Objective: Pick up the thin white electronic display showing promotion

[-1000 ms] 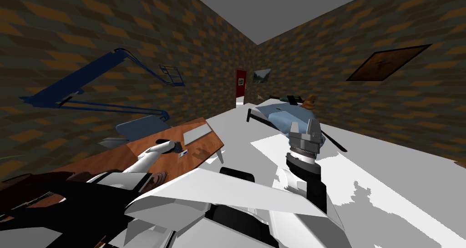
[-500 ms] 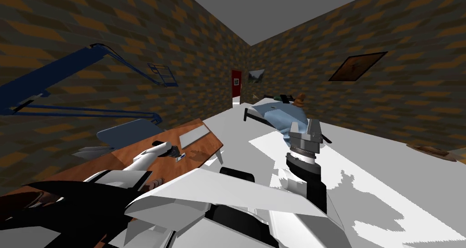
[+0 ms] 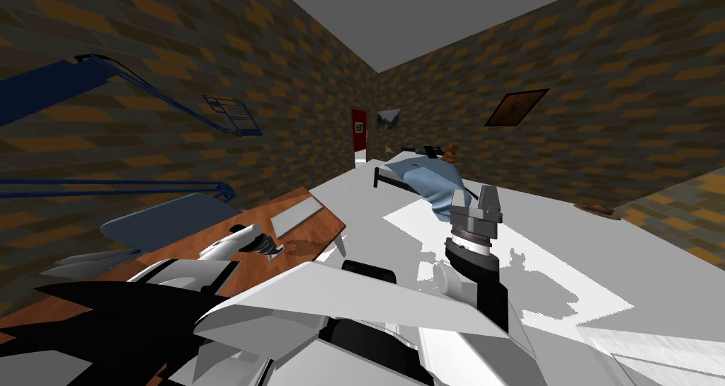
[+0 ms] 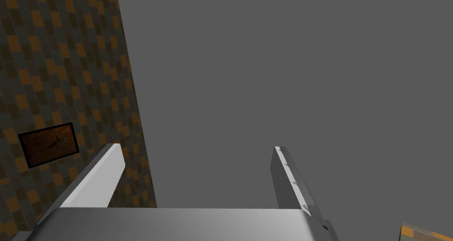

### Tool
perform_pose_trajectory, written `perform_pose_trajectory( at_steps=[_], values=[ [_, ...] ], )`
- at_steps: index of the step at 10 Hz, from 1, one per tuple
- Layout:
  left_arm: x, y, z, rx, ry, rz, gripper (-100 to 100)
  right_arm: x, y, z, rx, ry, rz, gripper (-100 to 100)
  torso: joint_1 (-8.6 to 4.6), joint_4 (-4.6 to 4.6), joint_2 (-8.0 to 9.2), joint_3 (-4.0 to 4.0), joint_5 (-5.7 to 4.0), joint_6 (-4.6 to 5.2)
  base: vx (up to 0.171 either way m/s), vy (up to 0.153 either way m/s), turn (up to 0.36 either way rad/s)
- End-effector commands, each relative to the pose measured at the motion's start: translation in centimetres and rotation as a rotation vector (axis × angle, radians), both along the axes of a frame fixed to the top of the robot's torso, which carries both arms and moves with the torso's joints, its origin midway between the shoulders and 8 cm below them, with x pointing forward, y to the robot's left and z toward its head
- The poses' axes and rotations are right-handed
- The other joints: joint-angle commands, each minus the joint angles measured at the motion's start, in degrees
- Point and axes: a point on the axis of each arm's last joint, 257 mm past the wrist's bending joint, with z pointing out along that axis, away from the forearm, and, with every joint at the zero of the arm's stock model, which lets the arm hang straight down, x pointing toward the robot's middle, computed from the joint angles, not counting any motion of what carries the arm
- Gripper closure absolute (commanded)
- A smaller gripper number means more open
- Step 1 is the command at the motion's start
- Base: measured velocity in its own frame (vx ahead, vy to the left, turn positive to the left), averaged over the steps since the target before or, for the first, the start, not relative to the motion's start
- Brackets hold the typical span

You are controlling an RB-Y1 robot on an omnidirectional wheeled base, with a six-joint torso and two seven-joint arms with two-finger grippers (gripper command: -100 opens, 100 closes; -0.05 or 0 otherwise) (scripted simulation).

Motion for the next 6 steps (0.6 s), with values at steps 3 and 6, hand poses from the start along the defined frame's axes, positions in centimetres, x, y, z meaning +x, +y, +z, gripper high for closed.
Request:
perform_pose_trajectory(
  at_steps=[3,6],
  values=[
    [-3.9,-1.9,-1.3,-0.106,0.074,0.092,-100,0.0,0.0,0.0,0.000,0.000,0.000,0,0.02,0.00,0.01,0.01,0.01,-0.09,-0.043,0.071,-0.210],
    [-5.1,-2.6,-1.6,-0.141,0.096,0.123,-100,0.0,0.0,0.0,0.000,0.000,0.000,0,-0.01,0.00,-0.04,-0.02,0.00,-0.05,-0.032,0.050,-0.116]
  ],
)
